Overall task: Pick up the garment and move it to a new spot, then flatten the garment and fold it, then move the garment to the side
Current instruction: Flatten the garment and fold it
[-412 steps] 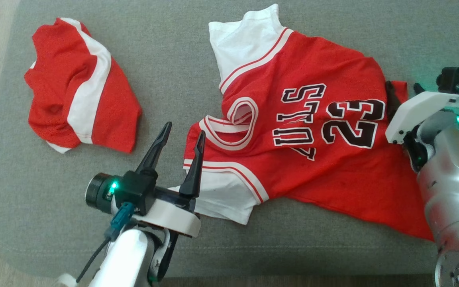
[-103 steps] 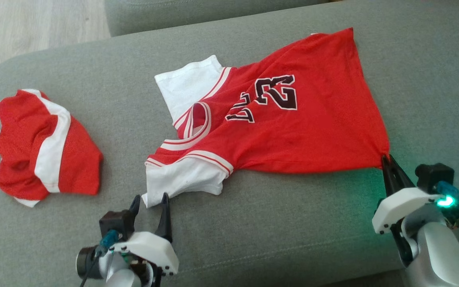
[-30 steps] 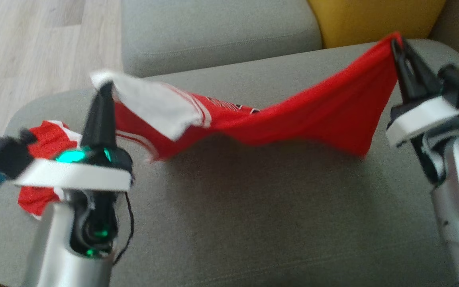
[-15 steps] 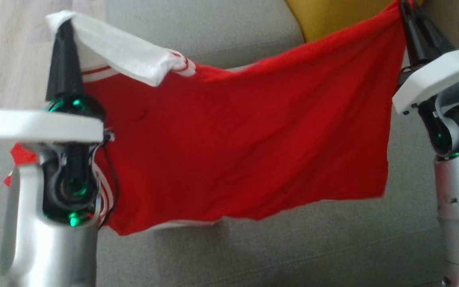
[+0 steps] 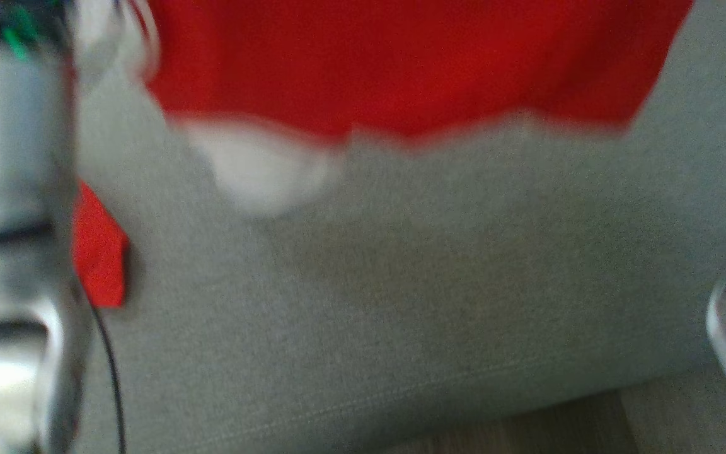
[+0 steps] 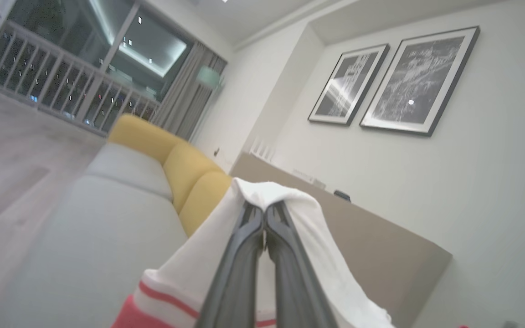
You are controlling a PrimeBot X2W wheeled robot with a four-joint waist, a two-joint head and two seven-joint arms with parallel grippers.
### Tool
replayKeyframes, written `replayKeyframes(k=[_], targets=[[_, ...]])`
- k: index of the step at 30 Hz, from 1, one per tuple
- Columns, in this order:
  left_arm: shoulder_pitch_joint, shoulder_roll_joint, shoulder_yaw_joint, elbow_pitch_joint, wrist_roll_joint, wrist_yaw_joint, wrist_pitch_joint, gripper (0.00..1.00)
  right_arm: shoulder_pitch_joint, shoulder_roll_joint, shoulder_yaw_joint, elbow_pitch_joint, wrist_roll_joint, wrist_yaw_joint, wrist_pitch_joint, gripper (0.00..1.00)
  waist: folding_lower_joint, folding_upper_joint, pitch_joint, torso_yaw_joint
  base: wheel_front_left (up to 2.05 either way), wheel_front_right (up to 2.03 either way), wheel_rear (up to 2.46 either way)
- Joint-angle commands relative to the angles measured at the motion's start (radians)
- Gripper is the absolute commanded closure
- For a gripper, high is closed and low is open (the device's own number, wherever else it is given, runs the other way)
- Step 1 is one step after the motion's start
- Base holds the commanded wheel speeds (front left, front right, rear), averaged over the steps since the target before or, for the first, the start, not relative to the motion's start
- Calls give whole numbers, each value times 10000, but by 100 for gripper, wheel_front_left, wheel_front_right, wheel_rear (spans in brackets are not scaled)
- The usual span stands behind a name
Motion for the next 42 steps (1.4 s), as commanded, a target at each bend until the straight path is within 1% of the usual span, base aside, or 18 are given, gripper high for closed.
replayKeyframes(k=[1, 3, 6, 8, 10, 12, 15, 18, 21, 26, 28, 29, 34, 35, 39, 41, 42], targets=[[-936, 500, 220, -126, 203, -96, -188, 100, -1021, 71, -41, -206, 3, -2, -342, 100, 0, 0, 1580, 75, 0, 0, 0], [-2291, 550, 118, 693, 608, -289, -737, 100, -2313, 110, -667, 516, 57, -2, -1330, 100, 0, 0, 2137, 123, 0, 0, 0], [-3794, 503, -27, 1873, 1122, -584, -1784, 100, -3650, -45, -826, 1436, -215, -2, -2820, 100, 0, 0, 2632, 227, 0, 0, 0], [-4416, 397, -118, 2539, 1339, -766, -2440, 100, -4150, -126, -965, 2031, -203, -2, -3594, 100, 0, 0, 2846, 325, 0, 0, 0], [-4651, 261, -297, 3179, 1509, -1008, -2929, 100, -4344, -48, -1327, 2825, 200, -2, -3955, 100, 0, 0, 2934, 409, 0, 0, 0], [-4562, 121, -541, 3679, 1635, -1302, -3172, 100, -4237, 16, -1210, 3460, 547, -2, -4094, 100, 0, 0, 2970, 509, 0, 0, 0], [-4041, -71, -813, 4222, 1752, -1621, -3420, 100, -3628, -10, -603, 4096, 1091, -2, -4152, 100, 0, 0, 2983, 704, 0, 0, 0], [-2939, -339, -918, 4641, 1632, -1933, -3599, 100, -2439, -304, -22, 4496, 1529, -2, -4330, 100, 0, 0, 2610, 952, 0, 0, 0], [-1830, -436, -1147, 4992, 1809, -2054, -3659, 100, -1406, -483, 337, 4814, 2127, -2, -4338, 100, 0, 0, 2347, 1073, 0, 0, 0], [-284, -385, -1545, 5374, 2122, -2349, -3681, 100, 39, -571, 1181, 5187, 3008, -2, -3630, 100, 0, 0, 1863, 1255, 0, 0, 0], [282, -340, -1789, 5465, 2255, -2451, -3683, 100, 595, -621, 1570, 5153, 3325, -2, -3311, 100, 0, 0, 1629, 1292, 0, 0, 0], [850, -262, -2044, 5502, 2367, -2529, -3684, 100, 1161, -736, 1999, 5107, 3492, -2, -3126, 100, 0, 0, 1345, 1287, 0, 0, 0], [2263, 68, -2678, 5543, 2554, -2620, -3682, 100, 2396, -907, 2931, 4915, 3901, -2, -2797, 100, 0, 0, 533, 1247, 0, 0, 0], [2785, 194, -2919, 5556, 2525, -2636, -3643, 100, 2822, -970, 3211, 4877, 4054, -2, -2708, 100, 0, 0, 176, 1189, 0, 0, 0], [3666, 442, -3221, 5221, 2345, -2650, -3597, 100, 3430, -1032, 3852, 4806, 4150, -2, -2538, 100, 0, 0, -309, 1014, 0, 0, 0], [4062, 544, -3357, 4872, 2297, -2652, -3602, 100, 3621, -961, 3882, 4756, 4519, -2, -2334, 100, 0, 0, -456, 957, 0, 0, 0], [4062, 544, -3357, 4872, 2297, -2652, -3602, 100, 3621, -961, 3882, 4756, 4519, -2, -2334, 100, 0, 0, -456, 957, 0, 0, 0]])
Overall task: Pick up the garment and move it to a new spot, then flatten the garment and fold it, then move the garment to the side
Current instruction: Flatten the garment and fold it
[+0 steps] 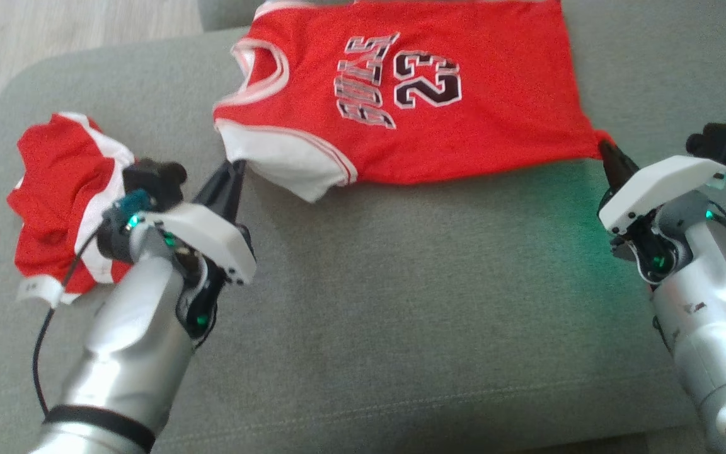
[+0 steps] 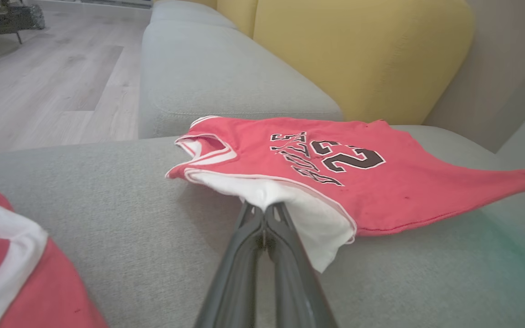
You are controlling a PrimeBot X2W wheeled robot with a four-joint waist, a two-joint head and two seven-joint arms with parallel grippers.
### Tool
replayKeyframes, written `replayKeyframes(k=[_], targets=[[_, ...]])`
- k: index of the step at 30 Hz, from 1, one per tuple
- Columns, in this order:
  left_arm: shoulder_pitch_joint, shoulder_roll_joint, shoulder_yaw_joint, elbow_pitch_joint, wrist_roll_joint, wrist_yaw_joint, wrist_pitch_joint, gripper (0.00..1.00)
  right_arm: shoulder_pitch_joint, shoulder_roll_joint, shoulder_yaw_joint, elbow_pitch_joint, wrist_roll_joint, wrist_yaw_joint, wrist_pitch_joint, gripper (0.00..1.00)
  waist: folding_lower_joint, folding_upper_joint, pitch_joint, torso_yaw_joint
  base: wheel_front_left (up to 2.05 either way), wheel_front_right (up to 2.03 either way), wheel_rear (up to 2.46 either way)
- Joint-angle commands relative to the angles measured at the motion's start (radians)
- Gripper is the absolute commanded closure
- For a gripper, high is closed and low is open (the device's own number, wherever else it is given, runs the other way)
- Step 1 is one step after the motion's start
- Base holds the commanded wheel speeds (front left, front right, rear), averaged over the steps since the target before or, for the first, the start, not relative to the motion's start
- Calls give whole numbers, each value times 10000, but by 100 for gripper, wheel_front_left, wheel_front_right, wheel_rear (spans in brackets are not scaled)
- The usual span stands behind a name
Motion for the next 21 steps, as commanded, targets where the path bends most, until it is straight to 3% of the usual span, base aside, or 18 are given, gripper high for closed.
replayKeyframes(k=[1, 12, 21], targets=[[-259, 373, 170, -505, -51, -57, -44, 100, -82, -21, 163, -388, 187, -2, 59, 100, 0, 0, -200, -133, 0, 0, 0], [1629, 1112, -265, -2171, -224, 46, 763, 100, 867, -792, 1904, -1144, -255, -2, 359, 100, 0, 0, -565, -378, 0, 0, 0], [2653, 1581, 52, -3400, -1110, 198, 1722, 100, 1145, -1579, 2595, -679, -1044, -2, -88, 100, 0, 0, -837, -402, 0, 0, 0]])
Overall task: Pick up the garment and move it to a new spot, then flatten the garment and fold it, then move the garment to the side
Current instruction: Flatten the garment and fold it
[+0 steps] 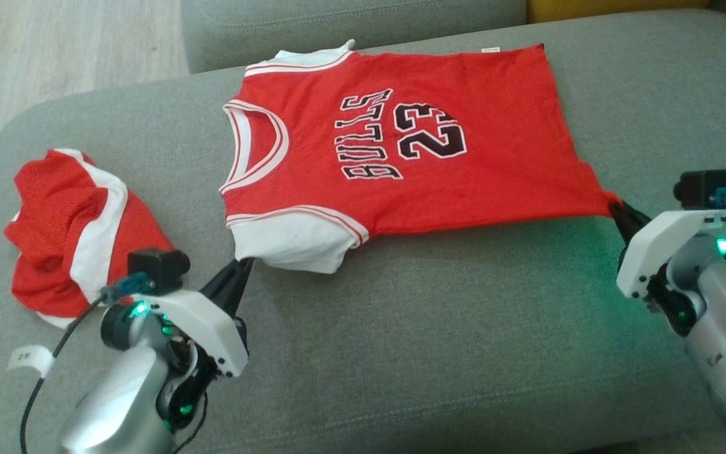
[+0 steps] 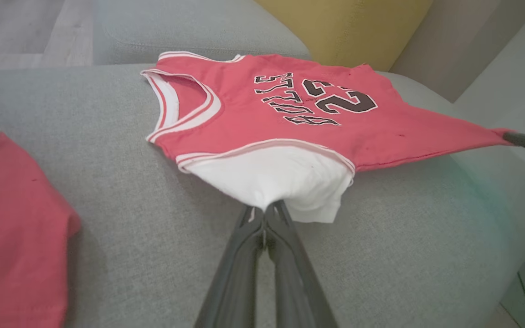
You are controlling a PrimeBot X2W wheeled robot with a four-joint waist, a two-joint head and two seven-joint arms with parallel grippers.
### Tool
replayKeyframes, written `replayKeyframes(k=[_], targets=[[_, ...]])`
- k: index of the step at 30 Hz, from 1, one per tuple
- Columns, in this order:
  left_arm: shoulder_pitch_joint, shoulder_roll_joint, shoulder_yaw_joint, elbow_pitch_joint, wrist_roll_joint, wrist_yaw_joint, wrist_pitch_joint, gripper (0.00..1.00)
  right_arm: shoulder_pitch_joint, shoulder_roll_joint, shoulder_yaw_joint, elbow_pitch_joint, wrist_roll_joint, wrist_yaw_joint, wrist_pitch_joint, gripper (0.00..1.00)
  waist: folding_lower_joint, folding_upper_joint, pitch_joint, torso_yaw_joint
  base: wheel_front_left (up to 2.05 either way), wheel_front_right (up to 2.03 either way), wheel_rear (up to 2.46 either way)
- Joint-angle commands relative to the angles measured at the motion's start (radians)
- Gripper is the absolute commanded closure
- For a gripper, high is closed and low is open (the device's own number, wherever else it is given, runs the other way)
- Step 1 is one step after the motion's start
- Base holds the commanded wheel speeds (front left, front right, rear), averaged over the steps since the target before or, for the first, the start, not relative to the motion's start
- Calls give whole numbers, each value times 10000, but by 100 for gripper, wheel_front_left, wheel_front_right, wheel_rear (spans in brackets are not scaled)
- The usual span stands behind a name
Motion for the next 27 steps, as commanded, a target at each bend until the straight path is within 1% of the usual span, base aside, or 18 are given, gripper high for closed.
replayKeyframes(k=[1, 5, 9, 12, 16, 22, 23, 24, 26, 27], targets=[[-275, 391, 452, -417, -100, 0, 79, 100, 60, -210, 241, -208, -68, -4, -68, 100, 0, 0, -48, 7, 0, 0, 0], [150, 602, 352, -822, -470, -58, 655, 100, 126, -454, 696, -190, -218, -4, -14, 100, 0, 0, -238, 7, 0, 0, 0], [672, 948, 257, -1244, -734, -101, 1041, 100, 289, -810, 1677, -515, -607, -4, 18, 100, 0, 0, -454, -16, 0, 0, 0], [1080, 1179, 240, -1565, -963, -107, 1353, 100, 377, -1101, 2231, -654, -704, -4, 162, 100, 0, 0, -550, -31, 0, 0, 0], [1578, 1500, 134, -1967, -1234, -123, 1846, 100, 508, -1418, 2719, -872, -435, -4, 457, 100, 0, 0, -664, -5, 0, 0, 0], [2194, 2001, -125, -2702, -1663, -169, 2591, 100, 795, -2056, 3445, -1356, 217, -4, 1228, 100, 0, 0, -784, 55, 0, 0, 0], [2194, 2001, -125, -2702, -1663, -169, 2591, 100, 795, -2056, 3445, -1356, 217, -4, 1228, 100, 0, 0, -784, 55, 0, 0, 0], [2376, 2146, -190, -2959, -1825, -179, 2806, 100, 877, -2313, 3659, -1575, 428, -4, 1458, 100, 0, 0, -802, 68, 0, 0, 0], [2544, 2240, -220, -3200, -2051, -187, 3003, 100, 958, -2541, 3822, -1796, 697, -4, 1702, 100, 0, 0, -821, 84, 0, 0, 0], [2544, 2240, -220, -3200, -2051, -187, 3003, 100, 958, -2541, 3822, -1796, 697, -4, 1702, 100, 0, 0, -821, 84, 0, 0, 0]])
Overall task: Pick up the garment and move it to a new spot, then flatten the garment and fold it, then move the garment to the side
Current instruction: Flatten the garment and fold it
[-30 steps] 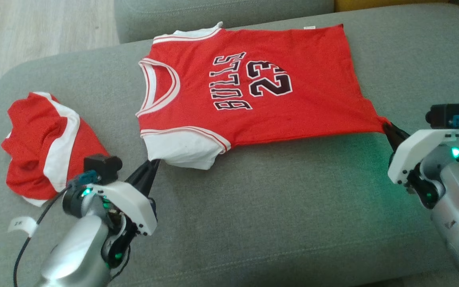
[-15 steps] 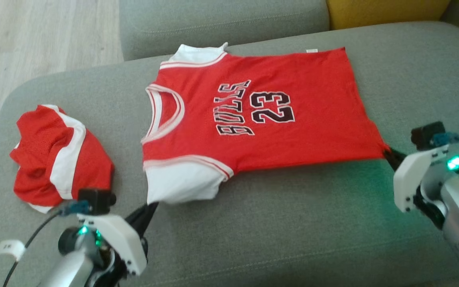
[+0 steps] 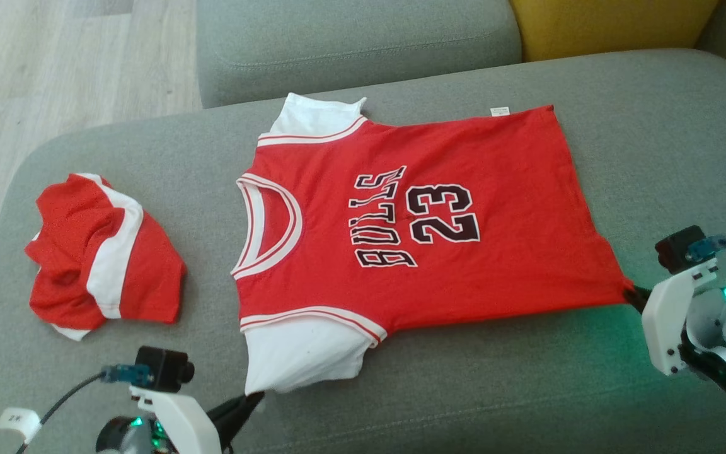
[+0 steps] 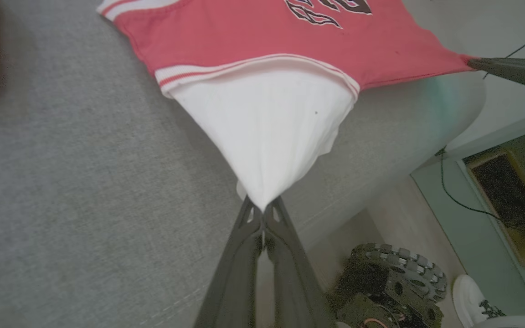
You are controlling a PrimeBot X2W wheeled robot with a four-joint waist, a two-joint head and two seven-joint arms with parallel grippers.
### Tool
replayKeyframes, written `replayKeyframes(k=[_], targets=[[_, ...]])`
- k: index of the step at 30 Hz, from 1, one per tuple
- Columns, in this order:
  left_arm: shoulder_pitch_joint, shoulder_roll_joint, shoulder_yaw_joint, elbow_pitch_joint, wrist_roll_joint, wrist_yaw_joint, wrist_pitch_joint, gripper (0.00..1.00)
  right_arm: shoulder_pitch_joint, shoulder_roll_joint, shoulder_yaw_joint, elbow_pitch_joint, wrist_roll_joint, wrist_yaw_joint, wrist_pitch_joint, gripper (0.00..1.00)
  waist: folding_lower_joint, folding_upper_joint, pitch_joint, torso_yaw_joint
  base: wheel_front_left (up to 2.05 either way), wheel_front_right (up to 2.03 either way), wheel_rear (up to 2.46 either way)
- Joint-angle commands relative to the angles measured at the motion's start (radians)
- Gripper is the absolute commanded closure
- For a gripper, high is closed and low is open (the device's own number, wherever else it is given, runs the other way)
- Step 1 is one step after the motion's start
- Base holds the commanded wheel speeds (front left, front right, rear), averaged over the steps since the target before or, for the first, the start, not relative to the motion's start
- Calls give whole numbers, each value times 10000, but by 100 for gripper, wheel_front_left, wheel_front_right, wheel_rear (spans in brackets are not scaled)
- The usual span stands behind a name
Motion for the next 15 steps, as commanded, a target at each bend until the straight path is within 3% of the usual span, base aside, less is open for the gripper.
replayKeyframes(k=[1, 15], targets=[[-327, 376, 442, -413, -165, -46, 36, 100, 29, -446, 149, -338, 170, -4, 123, 100, 0, 0, -11, 9, 0, 0, 0], [572, 1045, 108, -1881, -1314, -79, 1126, 100, 758, -2419, 1367, -2767, 2178, -4, 2513, 100, 0, 0, -251, 119, 0, 0, 0]])
